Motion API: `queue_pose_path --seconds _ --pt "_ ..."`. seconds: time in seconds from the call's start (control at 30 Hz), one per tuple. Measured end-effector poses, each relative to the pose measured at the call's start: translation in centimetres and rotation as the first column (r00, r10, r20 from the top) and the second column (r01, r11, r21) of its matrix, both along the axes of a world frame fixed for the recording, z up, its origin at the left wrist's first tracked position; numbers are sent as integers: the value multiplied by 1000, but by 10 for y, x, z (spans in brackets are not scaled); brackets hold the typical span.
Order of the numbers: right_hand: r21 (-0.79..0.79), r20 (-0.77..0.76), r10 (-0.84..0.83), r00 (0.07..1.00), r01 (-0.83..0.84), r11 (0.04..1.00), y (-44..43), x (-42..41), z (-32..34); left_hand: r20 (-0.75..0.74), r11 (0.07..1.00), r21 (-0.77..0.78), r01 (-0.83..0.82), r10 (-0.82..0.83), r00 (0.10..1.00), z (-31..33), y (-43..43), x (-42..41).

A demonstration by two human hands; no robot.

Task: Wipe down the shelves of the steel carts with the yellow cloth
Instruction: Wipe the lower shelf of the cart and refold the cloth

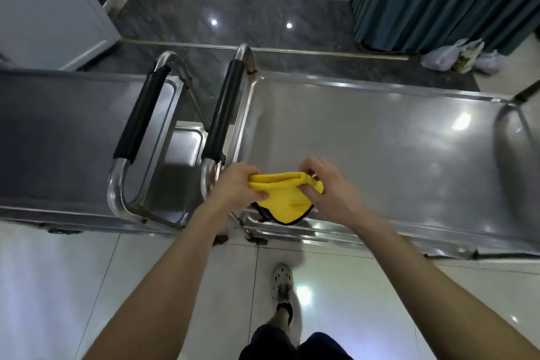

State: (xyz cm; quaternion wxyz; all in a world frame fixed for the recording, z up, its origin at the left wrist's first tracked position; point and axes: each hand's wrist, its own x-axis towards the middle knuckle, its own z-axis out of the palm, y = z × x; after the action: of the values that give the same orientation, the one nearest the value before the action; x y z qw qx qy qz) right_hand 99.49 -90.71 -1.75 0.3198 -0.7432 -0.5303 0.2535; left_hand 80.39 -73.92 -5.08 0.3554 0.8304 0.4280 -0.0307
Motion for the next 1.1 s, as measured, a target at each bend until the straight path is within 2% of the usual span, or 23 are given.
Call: queue_pose_path --seconds 0.03,0.1,0.2,0.27,0.37,0.43,0.5,0.57,0.67,0.73,0.87,1.0,1.1 --pt "-6 -15 -31 999 31 1000 -13 -3 6 28 998 -63 -12 14 1000 5 -5 -4" --pt "-17 -43 -112 993 111 994 -37 -11 18 182 958 -282 -50 105 978 14 -18 -14" --pt "14 -77 -213 974 215 976 -69 -23 30 385 877 -475 -77 285 878 30 -43 -35" --pt "-28 -97 -218 971 216 976 -89 -32 33 446 882 -465 -81 312 839 38 -66 -46" --pt "-153 -91 -118 989 103 983 -112 -53 38 485 922 -387 -22 224 846 41 -103 -60" --pt "-132 -88 -35 995 23 991 -118 -74 35 474 936 -350 48 133 870 40 -128 -70" --pt "-101 -156 16 988 -32 994 -123 -95 28 464 947 -310 81 76 883 37 -144 -83" --pt "-68 -202 1 979 -15 998 -131 -114 18 424 959 -275 68 57 904 29 -153 -104" --pt "-28 -165 -41 985 36 999 -142 -134 6 138 974 -209 88 -60 989 2 -160 -142" --pt "-26 -111 -57 992 55 998 -147 -143 -2 -17 964 -248 93 -100 995 -27 -167 -161" --pt "-96 -91 -194 977 185 978 -149 -148 -30 68 919 -384 -86 121 990 -63 -163 -173" --pt "-126 -126 -396 909 382 916 -147 -151 -61 196 830 -513 -219 362 912 -73 -142 -170" --pt "-146 -111 -459 882 442 885 -146 -158 -87 238 854 -465 -235 375 896 -82 -135 -160"
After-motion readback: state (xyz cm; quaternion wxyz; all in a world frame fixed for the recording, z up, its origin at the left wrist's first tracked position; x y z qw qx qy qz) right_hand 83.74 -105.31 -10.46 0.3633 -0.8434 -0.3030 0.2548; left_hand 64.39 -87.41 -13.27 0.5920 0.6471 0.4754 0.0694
